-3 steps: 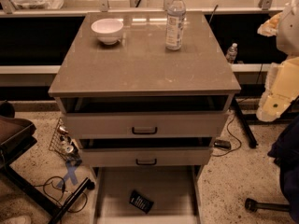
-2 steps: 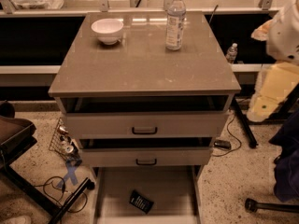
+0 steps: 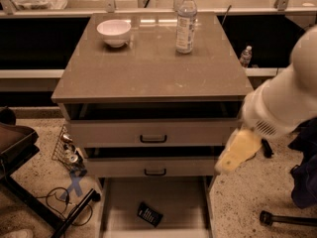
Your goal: Pick rxbar blueberry from bottom drawer and place on counter
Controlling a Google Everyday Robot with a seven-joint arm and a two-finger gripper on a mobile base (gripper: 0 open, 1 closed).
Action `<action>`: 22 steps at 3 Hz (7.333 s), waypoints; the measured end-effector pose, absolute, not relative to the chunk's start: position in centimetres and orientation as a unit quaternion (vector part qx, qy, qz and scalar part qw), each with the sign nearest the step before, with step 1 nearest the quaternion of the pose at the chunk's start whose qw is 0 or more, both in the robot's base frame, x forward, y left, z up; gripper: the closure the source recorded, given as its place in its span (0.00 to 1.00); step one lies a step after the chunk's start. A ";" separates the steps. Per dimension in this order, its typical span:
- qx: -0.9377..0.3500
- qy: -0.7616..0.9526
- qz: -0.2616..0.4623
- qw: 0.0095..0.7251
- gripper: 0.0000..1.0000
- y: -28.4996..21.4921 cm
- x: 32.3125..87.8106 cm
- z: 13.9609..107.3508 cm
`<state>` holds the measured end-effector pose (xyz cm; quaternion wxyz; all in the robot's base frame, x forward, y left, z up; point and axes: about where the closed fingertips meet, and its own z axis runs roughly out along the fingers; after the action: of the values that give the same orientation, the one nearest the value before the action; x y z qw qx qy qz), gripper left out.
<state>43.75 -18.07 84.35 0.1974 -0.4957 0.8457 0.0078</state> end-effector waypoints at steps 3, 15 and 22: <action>-0.393 0.891 0.036 0.226 0.00 -17.0 43.0 65.7; -0.414 0.821 0.160 0.360 0.00 -8.3 45.6 25.1; -0.412 0.818 0.208 0.344 0.00 3.5 49.1 13.0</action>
Offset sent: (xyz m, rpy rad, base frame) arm 0.1292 0.0318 -0.1757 0.3841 -0.6184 -0.3379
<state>49.10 3.48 12.99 0.3445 -0.4115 0.8177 0.2081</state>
